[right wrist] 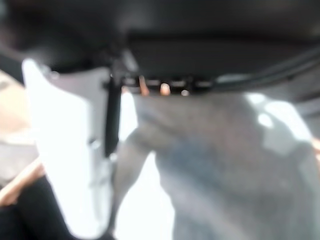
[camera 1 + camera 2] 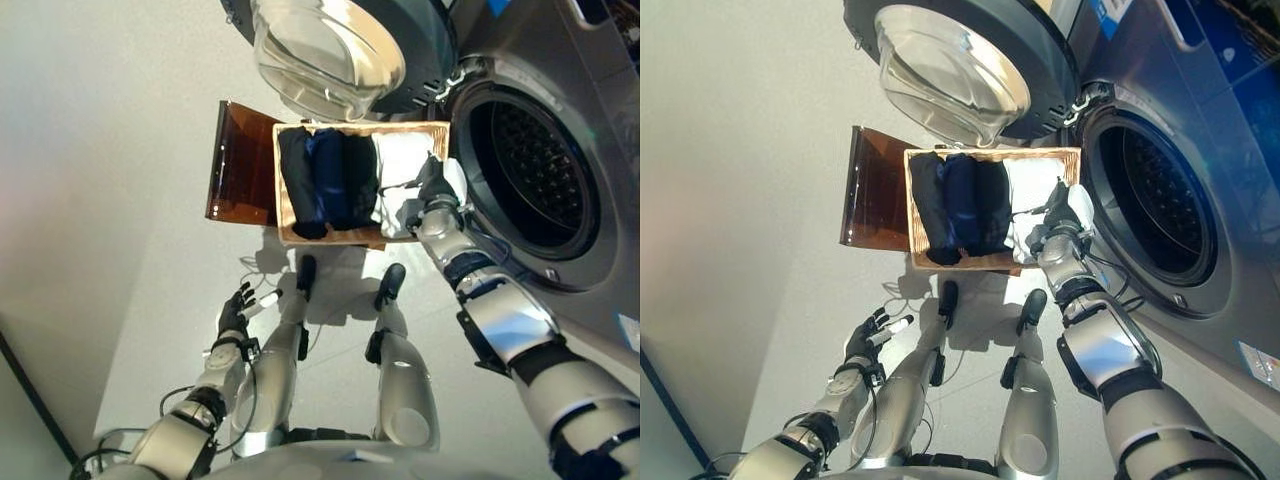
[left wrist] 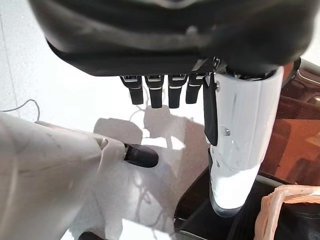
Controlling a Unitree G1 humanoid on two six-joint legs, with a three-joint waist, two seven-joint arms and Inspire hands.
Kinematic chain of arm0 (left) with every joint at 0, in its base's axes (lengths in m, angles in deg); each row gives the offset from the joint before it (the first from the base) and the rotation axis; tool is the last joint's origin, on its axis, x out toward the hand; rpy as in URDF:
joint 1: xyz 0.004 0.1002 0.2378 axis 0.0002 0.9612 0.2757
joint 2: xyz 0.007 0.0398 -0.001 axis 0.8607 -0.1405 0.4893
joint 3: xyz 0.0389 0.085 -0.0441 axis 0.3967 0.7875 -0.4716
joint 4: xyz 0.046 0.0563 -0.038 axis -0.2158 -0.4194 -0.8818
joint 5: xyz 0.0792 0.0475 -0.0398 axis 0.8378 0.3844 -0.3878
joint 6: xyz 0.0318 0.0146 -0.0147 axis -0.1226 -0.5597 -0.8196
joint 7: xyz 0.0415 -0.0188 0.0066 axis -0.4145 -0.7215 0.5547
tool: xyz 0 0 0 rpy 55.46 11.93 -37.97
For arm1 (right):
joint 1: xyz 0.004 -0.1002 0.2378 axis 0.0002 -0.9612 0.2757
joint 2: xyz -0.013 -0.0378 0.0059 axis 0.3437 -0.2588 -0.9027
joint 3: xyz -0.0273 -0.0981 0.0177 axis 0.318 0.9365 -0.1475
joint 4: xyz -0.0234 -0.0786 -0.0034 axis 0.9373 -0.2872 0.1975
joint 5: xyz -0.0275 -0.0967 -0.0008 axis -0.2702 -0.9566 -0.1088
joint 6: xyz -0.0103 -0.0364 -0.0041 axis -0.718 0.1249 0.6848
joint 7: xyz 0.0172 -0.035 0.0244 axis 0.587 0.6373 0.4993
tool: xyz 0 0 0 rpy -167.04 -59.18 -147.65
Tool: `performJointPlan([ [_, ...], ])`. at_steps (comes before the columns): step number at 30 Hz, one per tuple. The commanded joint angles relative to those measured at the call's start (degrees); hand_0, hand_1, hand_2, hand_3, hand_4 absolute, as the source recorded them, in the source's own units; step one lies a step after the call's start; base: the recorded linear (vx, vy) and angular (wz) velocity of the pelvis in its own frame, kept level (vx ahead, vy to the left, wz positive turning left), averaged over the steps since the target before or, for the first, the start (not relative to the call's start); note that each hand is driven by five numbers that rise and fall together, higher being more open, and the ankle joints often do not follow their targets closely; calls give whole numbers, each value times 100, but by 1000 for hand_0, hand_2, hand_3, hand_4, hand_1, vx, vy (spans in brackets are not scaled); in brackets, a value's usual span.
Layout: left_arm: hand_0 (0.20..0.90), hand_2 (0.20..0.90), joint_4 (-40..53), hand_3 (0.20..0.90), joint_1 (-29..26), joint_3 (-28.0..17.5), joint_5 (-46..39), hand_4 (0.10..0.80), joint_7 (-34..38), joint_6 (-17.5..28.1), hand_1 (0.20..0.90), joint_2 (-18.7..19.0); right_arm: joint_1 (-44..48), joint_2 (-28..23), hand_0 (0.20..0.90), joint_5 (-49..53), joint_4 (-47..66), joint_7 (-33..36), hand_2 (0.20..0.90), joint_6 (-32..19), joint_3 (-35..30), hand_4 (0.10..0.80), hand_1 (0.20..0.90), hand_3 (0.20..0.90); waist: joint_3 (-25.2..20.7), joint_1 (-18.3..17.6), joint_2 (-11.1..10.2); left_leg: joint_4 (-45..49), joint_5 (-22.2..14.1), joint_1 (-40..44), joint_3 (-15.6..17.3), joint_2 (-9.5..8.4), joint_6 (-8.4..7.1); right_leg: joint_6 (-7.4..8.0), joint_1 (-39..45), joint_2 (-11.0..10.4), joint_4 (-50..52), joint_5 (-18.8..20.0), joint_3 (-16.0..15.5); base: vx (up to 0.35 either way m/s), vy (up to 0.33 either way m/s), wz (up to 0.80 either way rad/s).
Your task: Pick up the clothes and place them into the washing machine
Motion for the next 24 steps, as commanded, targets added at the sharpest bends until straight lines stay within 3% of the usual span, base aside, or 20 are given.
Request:
performJointPlan([
  [1, 900, 900, 346, 900, 26, 83, -358, 800, 130, 267, 900, 226, 1002, 373, 900, 67, 193, -97, 900, -312, 366, 800, 900, 900, 149, 258, 179, -281, 351, -393, 244, -223, -491, 245, -348, -239, 776, -396, 290, -30, -1, 3],
  [15, 900, 900, 925, 900, 58, 212, -498, 800, 117, 348, 900, 263, 1703, -136, 900, 260, -91, -128, 900, -371, 429, 800, 900, 900, 220, 375, 318, -281, 442, -1017, 249, -190, -567, 250, -1181, -224, 1105, -472, 381, -5, 1, 0],
  [16, 900, 900, 959, 900, 66, 221, -509, 800, 118, 355, 900, 265, 1746, -180, 862, 275, -91, -128, 862, -380, 438, 773, 862, 862, 220, 378, 339, -281, 450, -1050, 239, -191, -570, 248, -1238, -225, 1146, -490, 400, 0, 0, 0],
  [17, 900, 900, 986, 900, 81, 231, -507, 800, 120, 358, 900, 257, 1819, -258, 529, 274, -101, -132, 529, -402, 453, 535, 529, 529, 220, 394, 384, -281, 456, -1087, 227, -204, -571, 247, -1300, -236, 1207, -517, 410, 0, 14, 4],
  [18, 900, 900, 947, 900, 76, 223, -516, 800, 125, 372, 900, 252, 1849, -288, 280, 261, -122, -131, 280, -410, 475, 357, 280, 280, 220, 398, 400, -281, 457, -1096, 218, -214, -570, 247, -1326, -244, 1231, -528, 420, 2, 10, 4],
  [19, 900, 900, 946, 900, 76, 223, -516, 800, 125, 373, 900, 252, 1850, -288, 280, 261, -122, -131, 280, -410, 475, 357, 280, 280, 220, 398, 400, -281, 457, -1096, 218, -214, -570, 247, -1327, -244, 1233, -529, 420, 0, 0, 0],
  [20, 900, 900, 957, 900, 80, 215, -528, 800, 144, 382, 900, 239, 1896, -354, 200, 210, -149, -73, 200, -415, 489, 300, 200, 200, 220, 406, 427, -281, 455, -1110, 198, -226, -573, 254, -1346, -254, 1251, -544, 424, 0, 0, 0],
  [24, 900, 900, 961, 900, 73, 224, -552, 800, 193, 416, 900, 211, 1982, -428, 200, 100, -213, 47, 200, -414, 502, 300, 200, 200, 220, 417, 463, -281, 454, -1107, 175, -234, -573, 257, -1345, -264, 1258, -558, 421, 0, 0, 0],
])
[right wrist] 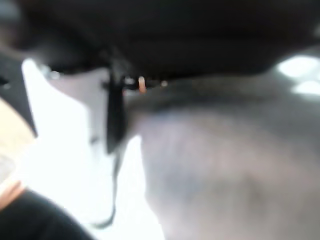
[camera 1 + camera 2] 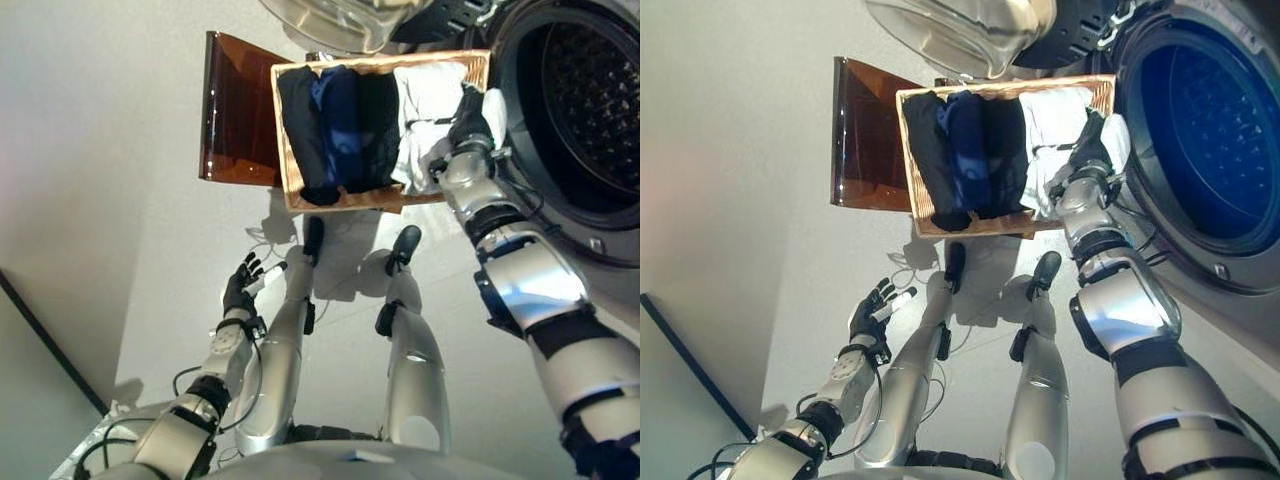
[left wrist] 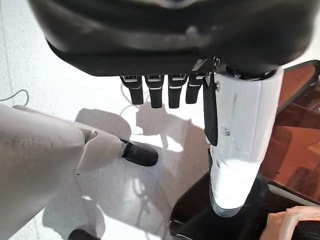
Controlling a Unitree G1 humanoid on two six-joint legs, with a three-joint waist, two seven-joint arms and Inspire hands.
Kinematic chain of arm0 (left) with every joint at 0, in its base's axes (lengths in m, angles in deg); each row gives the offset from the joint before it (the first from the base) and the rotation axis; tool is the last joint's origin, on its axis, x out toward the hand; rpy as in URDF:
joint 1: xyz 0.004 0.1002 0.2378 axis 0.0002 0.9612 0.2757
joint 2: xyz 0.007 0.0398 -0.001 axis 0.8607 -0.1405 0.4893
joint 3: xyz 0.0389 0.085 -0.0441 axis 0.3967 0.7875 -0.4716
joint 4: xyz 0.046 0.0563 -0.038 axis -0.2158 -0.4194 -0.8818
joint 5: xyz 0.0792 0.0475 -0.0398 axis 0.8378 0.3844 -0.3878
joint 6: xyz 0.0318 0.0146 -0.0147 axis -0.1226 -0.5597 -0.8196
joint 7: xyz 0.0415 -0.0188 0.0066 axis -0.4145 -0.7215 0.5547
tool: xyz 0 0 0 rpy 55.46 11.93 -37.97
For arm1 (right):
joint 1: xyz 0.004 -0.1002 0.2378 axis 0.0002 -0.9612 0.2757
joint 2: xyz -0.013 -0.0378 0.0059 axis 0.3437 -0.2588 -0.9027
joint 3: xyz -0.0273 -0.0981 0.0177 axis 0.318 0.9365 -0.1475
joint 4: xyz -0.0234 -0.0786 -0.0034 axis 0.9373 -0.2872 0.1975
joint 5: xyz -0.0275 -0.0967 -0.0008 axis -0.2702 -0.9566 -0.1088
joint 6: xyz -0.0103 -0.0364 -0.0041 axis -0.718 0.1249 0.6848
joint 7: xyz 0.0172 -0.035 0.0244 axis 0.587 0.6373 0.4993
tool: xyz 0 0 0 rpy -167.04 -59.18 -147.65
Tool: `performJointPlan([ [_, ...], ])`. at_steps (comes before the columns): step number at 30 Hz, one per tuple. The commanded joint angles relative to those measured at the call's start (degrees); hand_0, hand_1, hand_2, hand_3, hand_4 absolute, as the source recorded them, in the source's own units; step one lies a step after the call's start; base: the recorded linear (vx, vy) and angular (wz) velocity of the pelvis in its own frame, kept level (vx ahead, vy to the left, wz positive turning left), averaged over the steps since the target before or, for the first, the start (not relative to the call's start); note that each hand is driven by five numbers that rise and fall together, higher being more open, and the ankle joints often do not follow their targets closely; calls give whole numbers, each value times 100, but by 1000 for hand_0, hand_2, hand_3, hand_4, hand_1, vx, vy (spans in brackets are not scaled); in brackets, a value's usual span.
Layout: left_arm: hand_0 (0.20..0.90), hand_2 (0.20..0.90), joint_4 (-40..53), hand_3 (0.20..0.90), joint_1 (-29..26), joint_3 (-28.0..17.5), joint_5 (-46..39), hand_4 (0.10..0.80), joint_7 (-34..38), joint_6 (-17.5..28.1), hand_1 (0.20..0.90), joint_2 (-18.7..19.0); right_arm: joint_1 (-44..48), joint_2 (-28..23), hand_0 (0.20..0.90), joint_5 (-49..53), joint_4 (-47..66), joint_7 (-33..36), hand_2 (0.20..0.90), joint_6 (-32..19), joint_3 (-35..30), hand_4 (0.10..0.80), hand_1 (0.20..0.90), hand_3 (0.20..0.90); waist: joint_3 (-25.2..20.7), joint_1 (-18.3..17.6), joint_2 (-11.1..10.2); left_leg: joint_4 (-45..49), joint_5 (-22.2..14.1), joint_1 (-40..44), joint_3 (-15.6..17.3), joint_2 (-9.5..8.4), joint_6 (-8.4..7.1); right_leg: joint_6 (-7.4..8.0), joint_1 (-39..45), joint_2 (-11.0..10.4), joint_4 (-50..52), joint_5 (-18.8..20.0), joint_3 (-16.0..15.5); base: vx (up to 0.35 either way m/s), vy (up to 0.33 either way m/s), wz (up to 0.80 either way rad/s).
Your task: Pick up the clothes and place them into the washing machine
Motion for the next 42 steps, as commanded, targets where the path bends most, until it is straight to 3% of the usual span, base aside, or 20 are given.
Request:
performJointPlan([
  [1, 900, 900, 193, 900, 115, 179, -196, 800, 209, 225, 900, 214, 735, 210, 200, -185, 28, -30, 200, -387, 496, 300, 200, 200, 82, 260, 188, -162, 25, -128, 166, -313, -446, 327, -132, -295, 843, -670, 377, 0, 0, 0],
  [23, 900, 900, 96, 900, 12, 238, -187, 800, 437, 321, 900, 124, 685, 15, 200, -306, 25, 376, 200, -379, 381, 300, 200, 200, 82, 202, 212, -162, -8, 92, 227, -317, -456, 344, 23, -325, 875, -681, 407, 1, 0, -1],
  [34, 900, 900, -49, 900, -8, 100, -150, 800, 498, 337, 900, 72, -10, -30, 200, 334, 921, 645, 200, -705, -218, 300, 200, 200, 63, -59, 81, -162, -96, 484, 377, -260, -440, 340, 396, -272, 776, -678, 482, 8, -4, -9],
  [42, 900, 900, -130, 900, 161, 29, -173, 800, 466, 364, 900, 17, -754, 83, 200, 1536, 1678, 786, 200, -1309, -1117, 300, 200, 200, -69, -253, 52, -162, -232, 853, 579, -214, -400, 322, 692, -227, 688, -699, 605, 3, 4, -13],
])
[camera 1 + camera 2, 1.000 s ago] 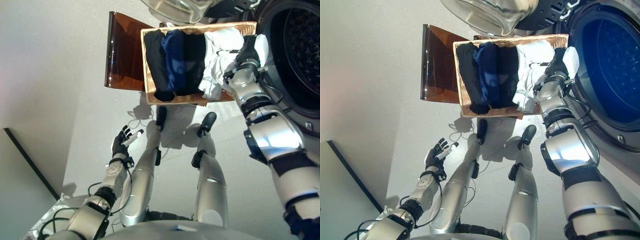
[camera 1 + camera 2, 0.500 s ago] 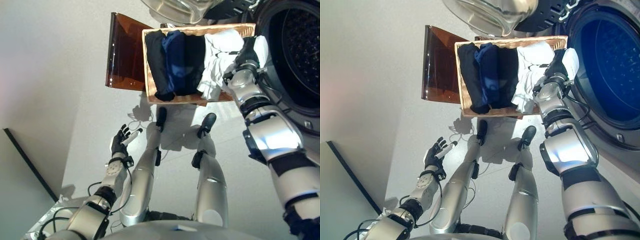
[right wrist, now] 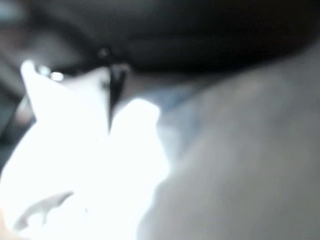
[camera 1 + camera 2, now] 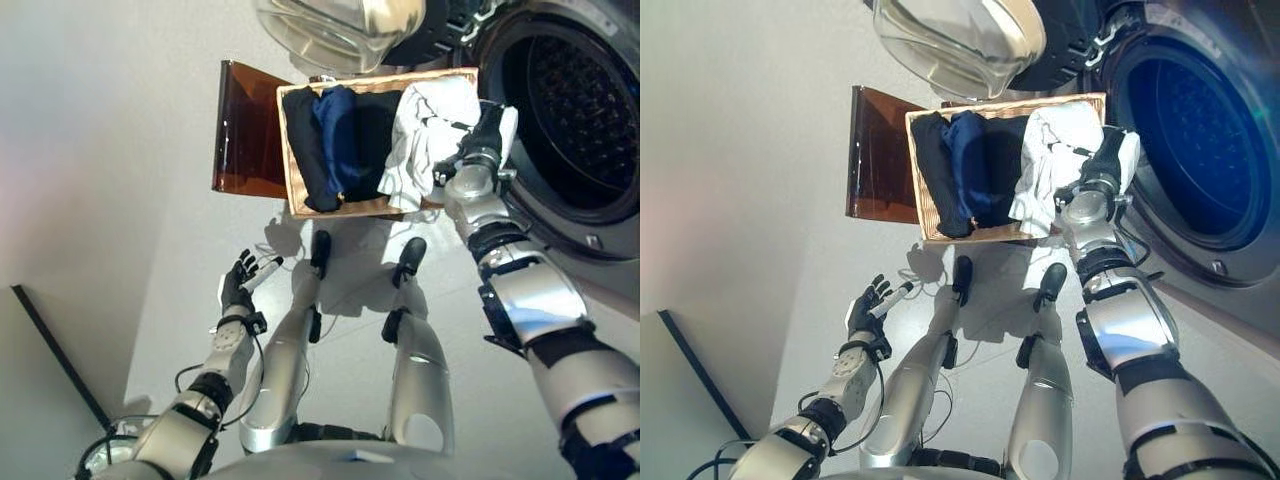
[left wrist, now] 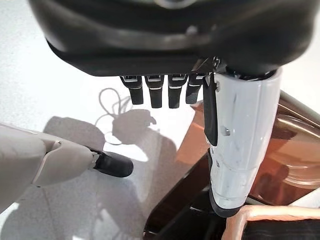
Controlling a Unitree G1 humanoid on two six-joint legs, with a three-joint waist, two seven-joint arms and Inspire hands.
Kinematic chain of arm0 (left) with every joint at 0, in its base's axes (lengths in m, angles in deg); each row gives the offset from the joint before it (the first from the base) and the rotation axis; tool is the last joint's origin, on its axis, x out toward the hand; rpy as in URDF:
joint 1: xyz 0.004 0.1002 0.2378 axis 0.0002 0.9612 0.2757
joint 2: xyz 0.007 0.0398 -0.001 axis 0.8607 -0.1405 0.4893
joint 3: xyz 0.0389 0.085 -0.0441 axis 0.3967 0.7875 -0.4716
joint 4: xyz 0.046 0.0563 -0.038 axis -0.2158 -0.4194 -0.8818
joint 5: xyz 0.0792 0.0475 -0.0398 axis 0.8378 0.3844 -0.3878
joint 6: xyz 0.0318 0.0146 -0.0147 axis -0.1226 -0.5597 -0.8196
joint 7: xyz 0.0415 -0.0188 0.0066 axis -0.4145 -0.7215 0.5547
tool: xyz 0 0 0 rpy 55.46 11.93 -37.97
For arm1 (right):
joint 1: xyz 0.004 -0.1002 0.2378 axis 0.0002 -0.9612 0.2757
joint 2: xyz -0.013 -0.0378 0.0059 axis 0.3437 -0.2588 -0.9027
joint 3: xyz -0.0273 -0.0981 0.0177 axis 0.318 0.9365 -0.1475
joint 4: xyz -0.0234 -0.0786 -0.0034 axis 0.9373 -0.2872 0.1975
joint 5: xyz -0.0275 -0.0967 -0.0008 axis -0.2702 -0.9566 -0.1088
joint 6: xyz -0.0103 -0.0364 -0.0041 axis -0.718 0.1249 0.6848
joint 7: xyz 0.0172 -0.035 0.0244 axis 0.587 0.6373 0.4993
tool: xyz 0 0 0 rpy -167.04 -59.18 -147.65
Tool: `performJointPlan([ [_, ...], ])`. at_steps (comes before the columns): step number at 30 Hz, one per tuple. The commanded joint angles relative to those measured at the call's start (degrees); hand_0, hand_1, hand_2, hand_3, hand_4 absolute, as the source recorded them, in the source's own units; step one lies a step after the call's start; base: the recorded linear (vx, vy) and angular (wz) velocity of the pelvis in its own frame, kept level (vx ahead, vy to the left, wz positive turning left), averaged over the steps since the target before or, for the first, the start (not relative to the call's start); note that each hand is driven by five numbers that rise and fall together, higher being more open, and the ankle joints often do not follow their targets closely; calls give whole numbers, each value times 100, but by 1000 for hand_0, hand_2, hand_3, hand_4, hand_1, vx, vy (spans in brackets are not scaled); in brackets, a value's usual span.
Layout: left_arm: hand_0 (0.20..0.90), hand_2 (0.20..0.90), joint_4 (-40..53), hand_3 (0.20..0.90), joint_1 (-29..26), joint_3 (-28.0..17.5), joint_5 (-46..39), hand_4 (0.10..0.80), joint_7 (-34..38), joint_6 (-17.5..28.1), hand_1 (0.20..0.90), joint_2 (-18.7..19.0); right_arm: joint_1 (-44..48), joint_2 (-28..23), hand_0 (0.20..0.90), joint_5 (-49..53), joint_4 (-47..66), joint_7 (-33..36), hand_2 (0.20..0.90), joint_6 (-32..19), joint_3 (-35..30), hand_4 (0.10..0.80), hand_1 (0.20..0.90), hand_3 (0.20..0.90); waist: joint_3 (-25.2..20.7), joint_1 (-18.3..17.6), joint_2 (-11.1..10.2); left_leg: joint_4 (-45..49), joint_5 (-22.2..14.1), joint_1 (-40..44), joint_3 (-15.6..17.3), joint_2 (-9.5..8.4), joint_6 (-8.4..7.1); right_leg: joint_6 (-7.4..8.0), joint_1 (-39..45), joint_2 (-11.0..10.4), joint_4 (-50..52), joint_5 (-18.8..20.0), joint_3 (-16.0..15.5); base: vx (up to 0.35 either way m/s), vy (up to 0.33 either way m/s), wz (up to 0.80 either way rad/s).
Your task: Pick up the clothes and place them into the washing machine
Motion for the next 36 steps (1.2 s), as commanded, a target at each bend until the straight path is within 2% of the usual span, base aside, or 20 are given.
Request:
performJointPlan([
  [1, 900, 900, -130, 900, 234, 39, -88, 800, 123, 240, 900, 27, 268, -53, 200, 260, 665, 274, 200, -813, -109, 300, 200, 200, -128, -115, -7, -48, -288, 159, 329, -212, -422, 309, 219, -206, 582, -685, 362, 19, 1, -12],
  [9, 900, 900, -183, 900, 391, 47, -74, 800, 48, 222, 900, -52, -232, -15, 200, 1208, 910, 145, 200, -1262, -673, 300, 200, 200, -301, -220, 62, -48, -394, 417, 432, -207, -396, 286, 429, -186, 527, -727, 471, 19, -2, -6],
  [18, 900, 900, -211, 900, 499, 98, -180, 800, -18, 147, 900, -108, -222, -212, 200, 2374, 917, 71, 200, -1689, -1229, 300, 200, 200, -363, -265, 159, -48, -450, 493, 485, -217, -404, 264, 483, -153, 527, -786, 522, 15, -8, -2],
  [28, 900, 900, -385, 900, 628, 169, -313, 800, -189, -19, 900, -153, 322, -843, 200, 3510, 798, -127, 200, -2024, -1597, 300, 200, 200, -431, -292, 209, -48, -529, 515, 540, -185, -458, 240, 453, -92, 600, -909, 595, 16, -11, -1],
  [36, 900, 900, -536, 900, 668, 168, -418, 800, -271, -94, 900, -160, 991, -1329, 200, 4195, 436, -314, 200, -2080, -1544, 300, 200, 200, -513, -249, 281, -48, -507, 469, 550, -172, -490, 209, 347, -63, 685, -938, 617, 4, -3, 0],
])
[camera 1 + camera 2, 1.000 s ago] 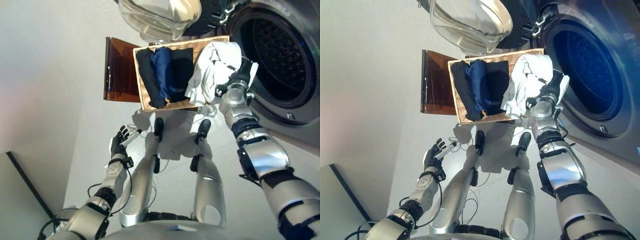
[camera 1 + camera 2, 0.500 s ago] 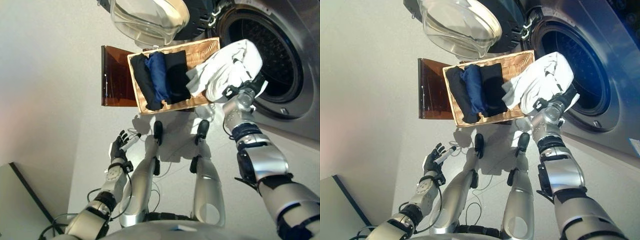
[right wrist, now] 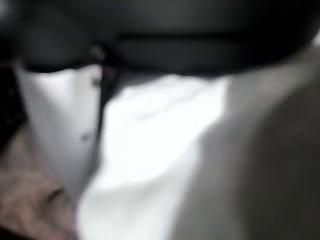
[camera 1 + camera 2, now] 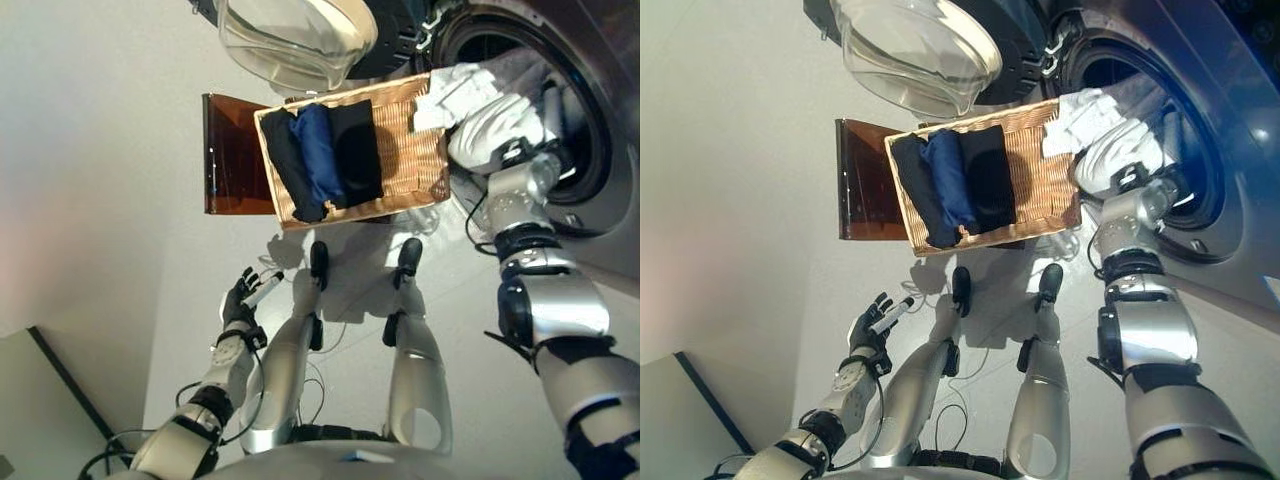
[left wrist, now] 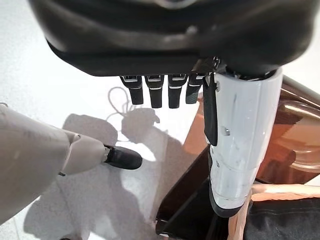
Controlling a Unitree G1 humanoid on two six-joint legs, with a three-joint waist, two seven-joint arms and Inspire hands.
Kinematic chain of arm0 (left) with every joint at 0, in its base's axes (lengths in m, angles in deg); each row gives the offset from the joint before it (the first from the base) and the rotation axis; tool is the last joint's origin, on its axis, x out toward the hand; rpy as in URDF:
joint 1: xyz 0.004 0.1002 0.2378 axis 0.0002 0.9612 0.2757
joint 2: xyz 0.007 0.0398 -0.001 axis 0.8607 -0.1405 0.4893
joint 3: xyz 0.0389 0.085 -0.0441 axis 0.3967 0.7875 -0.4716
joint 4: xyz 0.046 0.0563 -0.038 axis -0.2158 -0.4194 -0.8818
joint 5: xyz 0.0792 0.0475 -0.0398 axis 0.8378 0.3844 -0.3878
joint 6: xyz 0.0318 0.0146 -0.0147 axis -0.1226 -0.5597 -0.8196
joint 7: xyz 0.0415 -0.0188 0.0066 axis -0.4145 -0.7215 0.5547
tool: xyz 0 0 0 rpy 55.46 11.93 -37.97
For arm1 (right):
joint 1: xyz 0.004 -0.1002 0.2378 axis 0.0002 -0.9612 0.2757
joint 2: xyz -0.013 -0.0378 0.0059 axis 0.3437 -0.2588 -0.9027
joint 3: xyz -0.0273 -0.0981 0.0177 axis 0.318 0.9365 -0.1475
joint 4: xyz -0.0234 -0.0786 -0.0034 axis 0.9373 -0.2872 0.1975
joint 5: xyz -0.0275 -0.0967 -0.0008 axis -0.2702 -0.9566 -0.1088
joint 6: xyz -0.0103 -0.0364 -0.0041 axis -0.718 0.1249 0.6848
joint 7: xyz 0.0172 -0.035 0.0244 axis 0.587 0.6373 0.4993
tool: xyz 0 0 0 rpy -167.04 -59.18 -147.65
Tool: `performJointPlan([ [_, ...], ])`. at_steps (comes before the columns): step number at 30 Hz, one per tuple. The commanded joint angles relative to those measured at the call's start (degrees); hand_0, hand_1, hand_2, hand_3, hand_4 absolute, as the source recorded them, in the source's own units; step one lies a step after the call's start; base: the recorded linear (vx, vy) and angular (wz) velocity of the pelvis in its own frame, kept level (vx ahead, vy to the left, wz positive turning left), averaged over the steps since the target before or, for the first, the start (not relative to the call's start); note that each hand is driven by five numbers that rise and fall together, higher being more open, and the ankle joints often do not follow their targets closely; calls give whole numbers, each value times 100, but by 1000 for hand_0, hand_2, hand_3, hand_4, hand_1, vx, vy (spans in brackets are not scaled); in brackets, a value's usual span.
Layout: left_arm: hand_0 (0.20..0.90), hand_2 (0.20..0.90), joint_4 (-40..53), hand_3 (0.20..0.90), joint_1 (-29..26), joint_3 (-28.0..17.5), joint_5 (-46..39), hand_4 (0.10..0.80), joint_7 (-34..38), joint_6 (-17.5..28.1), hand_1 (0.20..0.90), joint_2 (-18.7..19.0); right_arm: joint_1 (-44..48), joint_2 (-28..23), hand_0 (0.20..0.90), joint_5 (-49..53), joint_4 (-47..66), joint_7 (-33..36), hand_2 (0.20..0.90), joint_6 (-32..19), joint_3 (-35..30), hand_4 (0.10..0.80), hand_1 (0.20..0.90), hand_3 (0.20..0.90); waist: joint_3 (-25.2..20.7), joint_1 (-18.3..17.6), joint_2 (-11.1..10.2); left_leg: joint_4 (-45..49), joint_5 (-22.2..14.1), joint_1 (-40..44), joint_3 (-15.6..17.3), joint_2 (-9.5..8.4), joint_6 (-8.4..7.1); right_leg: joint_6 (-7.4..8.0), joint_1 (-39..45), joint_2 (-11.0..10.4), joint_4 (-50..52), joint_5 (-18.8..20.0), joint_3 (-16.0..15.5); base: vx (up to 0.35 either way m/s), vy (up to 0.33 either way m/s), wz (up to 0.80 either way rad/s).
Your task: Pick up the clothes and place them into the washing machine
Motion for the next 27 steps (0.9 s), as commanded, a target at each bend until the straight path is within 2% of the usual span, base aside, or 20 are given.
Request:
performJointPlan([
  [1, 900, 900, -422, 900, 314, 198, -149, 800, -25, 41, 900, -76, 832, -833, 200, 214, 145, -279, 200, -770, 215, 300, 200, 200, -505, -29, 216, -44, -380, 120, 199, -146, -604, 187, 52, -79, 991, -1084, 298, 43, -22, 4],
  [9, 900, 900, -559, 900, 392, 201, -216, 800, -137, -21, 900, -65, 1415, -1365, 200, 845, -232, -457, 200, -789, 227, 300, 200, 200, -608, 34, 353, -44, -376, 93, 194, -164, -632, 169, -64, -73, 1118, -1159, 339, 11, -5, 1],
  [14, 900, 900, -522, 900, 477, 237, -229, 800, -222, -35, 900, -49, 1842, -1727, 200, 910, -516, -555, 200, -593, 517, 300, 200, 200, -624, 95, 420, -44, -351, 17, 210, -167, -646, 165, -201, -62, 1185, -1176, 365, -1, -4, 1],
  [20, 900, 900, -538, 900, 474, 291, -319, 800, -251, -94, 900, -94, 2084, -1777, 200, 1417, -635, -599, 200, -696, 467, 300, 200, 200, -611, 128, 527, -44, -361, -75, 220, -185, -665, 153, -402, -72, 1337, -1270, 442, 9, -13, 4],
  [27, 900, 900, -475, 900, 416, 283, -440, 800, -227, -61, 900, -130, 2114, -1598, 200, 1726, -306, -638, 200, -1068, 264, 300, 200, 200, -527, 158, 641, -44, -312, -245, 246, -202, -667, 136, -683, -69, 1495, -1289, 513, 0, 0, 0],
])
